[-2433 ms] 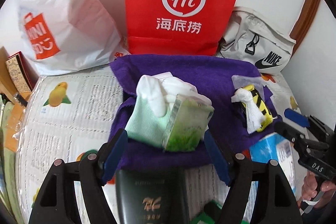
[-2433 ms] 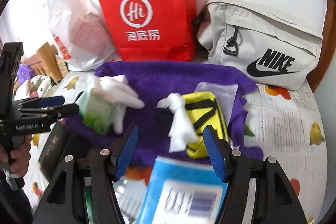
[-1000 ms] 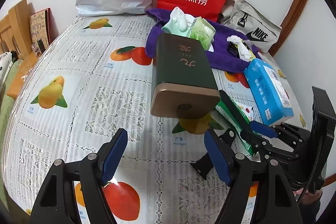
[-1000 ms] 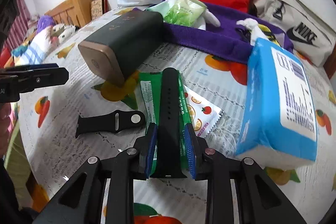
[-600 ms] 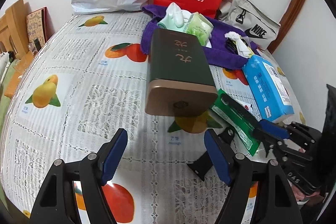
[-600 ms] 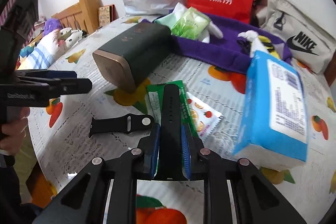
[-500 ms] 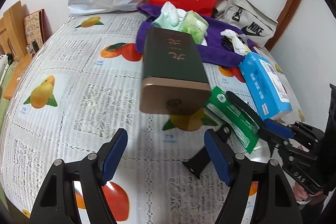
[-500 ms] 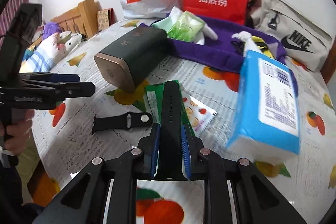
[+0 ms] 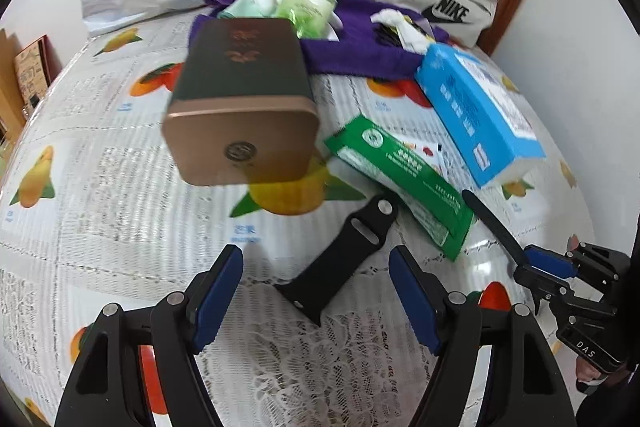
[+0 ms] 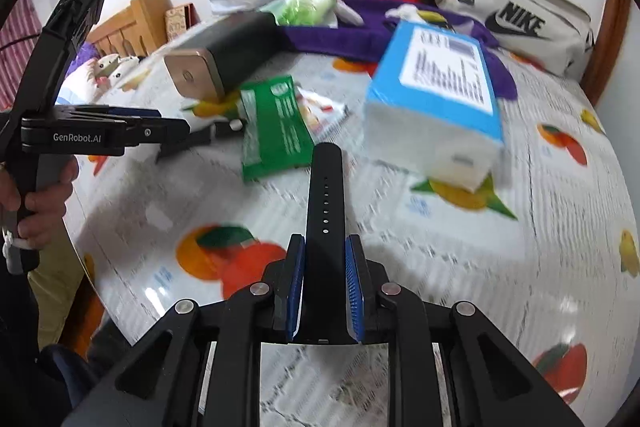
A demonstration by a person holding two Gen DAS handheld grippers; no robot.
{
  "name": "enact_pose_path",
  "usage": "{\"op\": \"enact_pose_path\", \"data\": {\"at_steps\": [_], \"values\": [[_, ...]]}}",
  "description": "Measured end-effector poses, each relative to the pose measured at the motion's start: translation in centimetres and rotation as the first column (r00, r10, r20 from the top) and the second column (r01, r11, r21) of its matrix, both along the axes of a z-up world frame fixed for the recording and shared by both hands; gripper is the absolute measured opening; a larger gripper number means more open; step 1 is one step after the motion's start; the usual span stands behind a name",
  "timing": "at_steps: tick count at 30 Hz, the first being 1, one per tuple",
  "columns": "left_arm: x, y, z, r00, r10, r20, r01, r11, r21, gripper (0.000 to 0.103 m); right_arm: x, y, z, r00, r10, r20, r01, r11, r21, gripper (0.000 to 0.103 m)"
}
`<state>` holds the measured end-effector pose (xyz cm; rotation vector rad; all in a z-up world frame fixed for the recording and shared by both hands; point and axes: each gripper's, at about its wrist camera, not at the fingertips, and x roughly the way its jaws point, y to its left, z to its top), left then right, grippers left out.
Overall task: Organize soft objects
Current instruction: 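Grasp the other black watch strap piece with the left gripper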
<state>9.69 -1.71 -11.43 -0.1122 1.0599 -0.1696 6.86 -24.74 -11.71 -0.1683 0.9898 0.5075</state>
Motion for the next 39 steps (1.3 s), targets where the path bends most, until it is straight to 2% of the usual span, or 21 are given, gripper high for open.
{"op": "enact_pose_path", "data": {"at_steps": [4,7,10,12,13,14,17,21,25,27,35,36,37,39], "values": [[0.4,-0.5,-0.4,1.0,-0.023,-0.005,0.023,0.999,0.034,0.074,0.6,0.3,-0.7,1.0,0.003,-0.004,-0.003,1.0,-0.004,0.024],[0.6,-0.6,-0.5,0.999,-0.046,0.0,0.046,0.997,0.055,0.074,1.5,0.8,-0.9,1.0,-0.004,-0.002,0.004,1.0,0.016,0.033],[0.8,-0.8,-0.6,0.998,-0.068,0.006,0.067,0.994,0.086,0.074,2.0,1.6,-1.1,1.0,-0.007,0.022,0.007,1.0,0.014,0.034],[0.7,-1.1,-0.7,0.996,-0.092,0.01,0.09,0.99,0.109,0.074,2.0,2.0,-1.2,0.999,-0.005,0.049,0.006,1.0,-0.009,0.03],[0.5,-1.3,-0.8,0.994,-0.11,0.009,0.109,0.988,0.107,0.073,2.0,2.1,-1.2,0.998,-0.008,0.06,0.009,1.0,-0.024,0.023],[0.2,-1.4,-0.8,0.992,-0.129,0.009,0.127,0.987,0.1,0.072,2.0,2.0,-1.2,0.998,-0.011,0.069,0.013,0.999,-0.033,0.021],[-0.9,-2.2,-0.7,0.98,-0.2,0.008,0.199,0.977,0.082,0.072,2.1,1.2,-1.1,0.999,-0.031,0.037,0.031,1.0,0.007,0.021],[-1.5,-2.2,-0.5,0.976,-0.218,0.007,0.217,0.974,0.065,0.072,1.6,0.0,-0.9,0.998,-0.066,0.023,0.065,0.998,0.02,0.021],[-1.2,-2.2,-0.3,0.976,-0.22,0.005,0.219,0.975,0.039,0.05,1.3,-1.0,-0.9,0.996,-0.09,0.016,0.09,0.996,0.023,0.021],[-1.4,-2.9,-0.3,0.967,-0.254,-0.002,0.254,0.966,0.038,0.049,1.3,-1.4,-0.9,0.995,-0.101,0.012,0.101,0.995,0.026,0.021],[-0.5,-4.3,-0.7,0.964,-0.263,0.036,0.252,0.95,0.186,0.05,1.3,-1.5,-1.4,0.99,-0.136,0.023,0.135,0.989,0.06,0.022],[-0.5,-4.5,-0.7,0.96,-0.278,0.042,0.265,0.946,0.188,0.039,1.3,-1.5,-1.4,0.99,-0.141,0.026,0.139,0.988,0.066,0.022],[-0.5,-4.5,-0.6,0.955,-0.292,0.045,0.28,0.943,0.178,0.022,1.3,-1.5,-1.5,0.99,-0.141,0.03,0.139,0.988,0.07,0.022],[-0.7,-4.8,-0.6,0.95,-0.308,0.049,0.295,0.938,0.185,0.02,1.3,-1.7,-1.5,0.989,-0.146,0.031,0.143,0.987,0.079,0.021]]}}
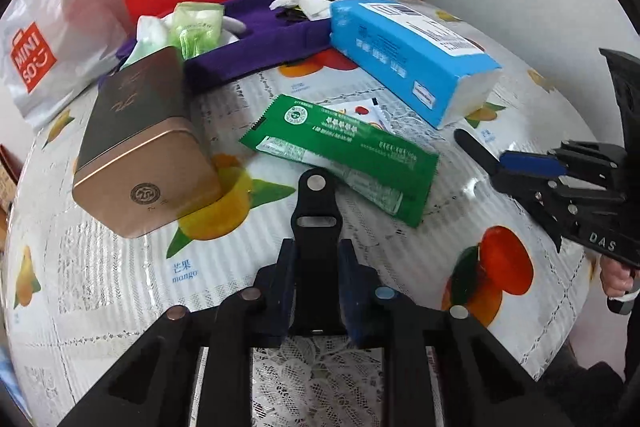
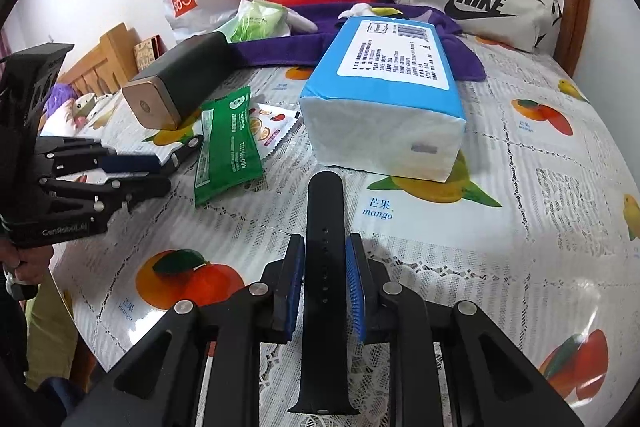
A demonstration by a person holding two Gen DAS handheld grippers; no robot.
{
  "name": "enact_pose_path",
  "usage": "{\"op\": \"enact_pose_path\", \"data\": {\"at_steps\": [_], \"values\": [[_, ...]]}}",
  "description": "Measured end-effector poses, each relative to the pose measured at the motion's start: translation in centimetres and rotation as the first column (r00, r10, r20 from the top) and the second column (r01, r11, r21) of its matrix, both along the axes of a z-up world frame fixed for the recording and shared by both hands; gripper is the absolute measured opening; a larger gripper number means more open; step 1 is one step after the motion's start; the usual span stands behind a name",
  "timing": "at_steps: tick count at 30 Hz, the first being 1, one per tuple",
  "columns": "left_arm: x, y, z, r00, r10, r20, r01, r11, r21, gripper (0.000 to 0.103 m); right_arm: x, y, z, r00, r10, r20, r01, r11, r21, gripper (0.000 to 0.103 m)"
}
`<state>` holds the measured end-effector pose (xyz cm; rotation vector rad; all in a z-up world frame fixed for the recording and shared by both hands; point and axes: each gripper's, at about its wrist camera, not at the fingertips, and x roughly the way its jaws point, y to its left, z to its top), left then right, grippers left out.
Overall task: Organize soft objects
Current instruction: 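Grasp the other black watch strap piece with the left gripper, then carry both black strap pieces toward the purple towel with both grippers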
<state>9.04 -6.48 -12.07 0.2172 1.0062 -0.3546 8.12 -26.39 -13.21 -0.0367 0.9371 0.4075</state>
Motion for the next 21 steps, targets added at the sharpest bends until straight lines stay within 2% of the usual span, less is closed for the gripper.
{"op": "enact_pose_path", "data": {"at_steps": [7,15,21], "values": [[0.0,0.5,-0.2,1.0,0.021,-0.001,-0.021,0.999,-0.046,0.021,-0.1,0.0,0.0,1.0,-0.013,0.012,0.013,1.0,0.004,0.022],[-0.2,0.2,-0.1,0.999,0.029,0.027,-0.028,0.999,-0.028,0.02,-0.3,0.4,-0.1,0.999,-0.032,0.038,0.032,0.999,-0.017,0.021],[-0.9,0.8,0.8,0.997,0.071,0.018,-0.07,0.996,-0.051,0.02,0.1,-0.2,0.8,0.999,-0.051,0.005,0.051,0.999,0.019,0.02]]}}
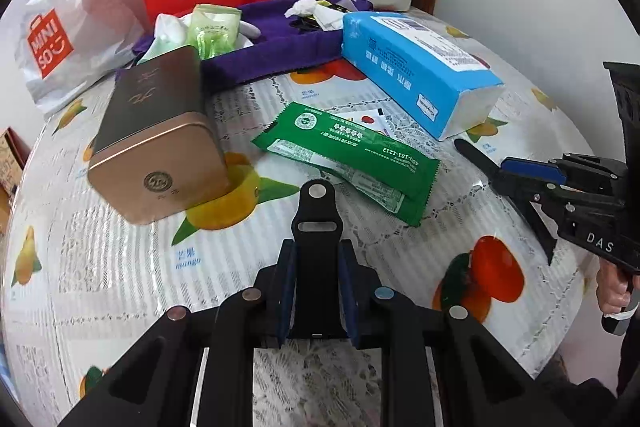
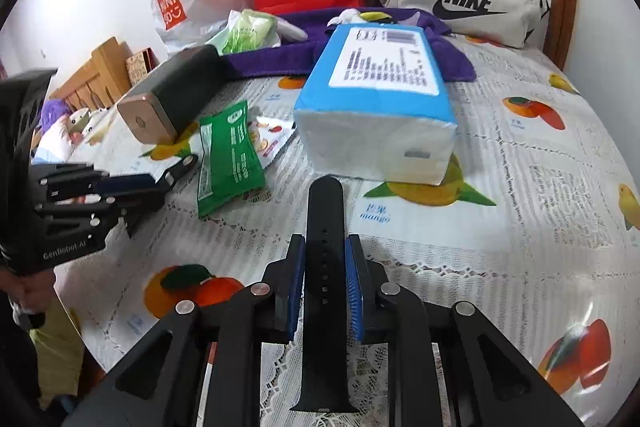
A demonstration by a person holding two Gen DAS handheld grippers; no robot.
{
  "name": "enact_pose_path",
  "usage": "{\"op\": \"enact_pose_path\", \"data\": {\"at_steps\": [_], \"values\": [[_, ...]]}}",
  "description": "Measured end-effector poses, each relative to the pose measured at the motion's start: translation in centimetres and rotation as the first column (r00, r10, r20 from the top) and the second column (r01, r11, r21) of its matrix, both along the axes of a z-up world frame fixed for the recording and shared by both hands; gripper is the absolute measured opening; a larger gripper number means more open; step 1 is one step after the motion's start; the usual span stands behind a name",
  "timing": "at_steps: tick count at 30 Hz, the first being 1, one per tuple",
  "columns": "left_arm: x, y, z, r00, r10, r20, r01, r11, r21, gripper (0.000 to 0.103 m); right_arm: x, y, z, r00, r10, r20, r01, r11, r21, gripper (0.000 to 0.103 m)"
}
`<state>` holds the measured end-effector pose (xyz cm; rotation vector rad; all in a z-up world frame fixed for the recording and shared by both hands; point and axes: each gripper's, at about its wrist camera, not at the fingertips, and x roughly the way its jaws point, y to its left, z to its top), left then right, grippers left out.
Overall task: Organize soft objects
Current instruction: 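Carry both black strap pieces toward the purple towel with both grippers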
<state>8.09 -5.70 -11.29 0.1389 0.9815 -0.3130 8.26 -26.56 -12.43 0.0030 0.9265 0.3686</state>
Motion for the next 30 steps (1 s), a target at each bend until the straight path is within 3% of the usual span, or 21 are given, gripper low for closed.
{"op": "enact_pose_path", "data": {"at_steps": [16,30], "values": [[-0.3,1.7,5.1,0.996,0.049,0.077,-0.045,0.998,-0.053,0.02,-0.8,0.8,5.2,0.995,0.045,0.085,-0.045,0.999,-0.002,0.02],[2.7,4.5,8.4,0.98,0.163,0.117,-0.152,0.984,-0.093,0.02,3.7,0.7,9.2,0.99,0.033,0.139,-0.031,0.999,-0.013,0.02]]}}
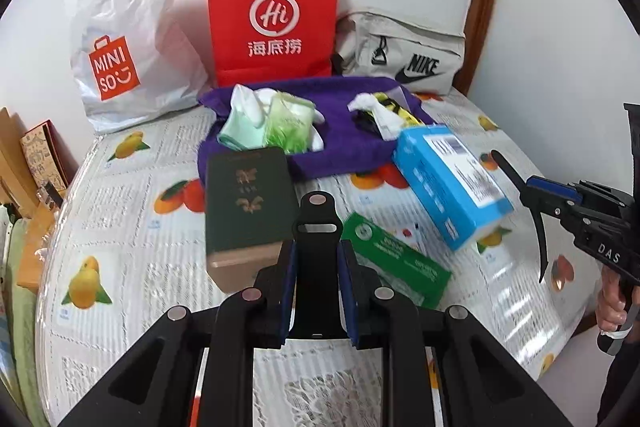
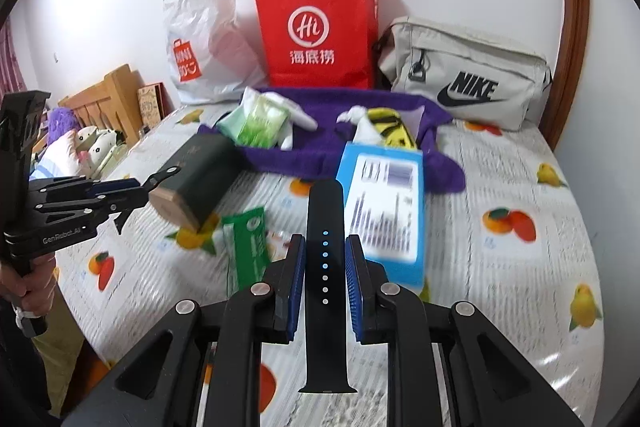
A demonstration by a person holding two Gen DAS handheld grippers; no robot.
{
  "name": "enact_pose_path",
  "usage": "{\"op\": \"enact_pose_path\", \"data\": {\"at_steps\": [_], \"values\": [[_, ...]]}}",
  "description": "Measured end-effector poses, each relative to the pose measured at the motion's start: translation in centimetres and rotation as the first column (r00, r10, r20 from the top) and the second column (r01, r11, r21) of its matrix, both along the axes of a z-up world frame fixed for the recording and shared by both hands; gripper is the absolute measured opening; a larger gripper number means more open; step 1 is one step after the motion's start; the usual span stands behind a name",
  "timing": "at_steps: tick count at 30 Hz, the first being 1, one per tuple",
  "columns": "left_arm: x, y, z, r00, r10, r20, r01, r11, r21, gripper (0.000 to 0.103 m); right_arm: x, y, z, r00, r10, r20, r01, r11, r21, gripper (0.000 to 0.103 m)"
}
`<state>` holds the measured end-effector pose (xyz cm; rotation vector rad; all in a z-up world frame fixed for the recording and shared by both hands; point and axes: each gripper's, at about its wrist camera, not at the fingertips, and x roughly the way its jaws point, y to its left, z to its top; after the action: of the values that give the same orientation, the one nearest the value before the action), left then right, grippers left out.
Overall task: Organize soft objects
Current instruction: 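Carry both black strap pieces toward the purple towel with both grippers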
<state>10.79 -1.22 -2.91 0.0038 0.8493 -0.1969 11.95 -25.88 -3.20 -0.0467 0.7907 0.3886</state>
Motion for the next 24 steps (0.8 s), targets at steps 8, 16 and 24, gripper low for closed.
{"op": "enact_pose_path", "data": {"at_steps": [8,16,24], "values": [[2.7,0.7,1.3,1.0,0.024,0.016,-0.024,1.0,-0.004,0.02,3.8,-0.1,1.2,1.0,-0.022,0.01,0.022,1.0,-0.004,0.02],[5.3,1.5,1.6,0.999,0.045,0.009,-0.045,0.999,-0.01,0.02,7.0,0.1,1.9,0.999,-0.026,0.022,0.026,1.0,-0.005,0.02],[8.1,2.0,2.1,0.998,0.061,0.015,-0.061,0.998,0.004,0.02,10.3,0.9,2.3,0.999,-0.018,0.031,0.018,1.0,0.005,0.02]]}}
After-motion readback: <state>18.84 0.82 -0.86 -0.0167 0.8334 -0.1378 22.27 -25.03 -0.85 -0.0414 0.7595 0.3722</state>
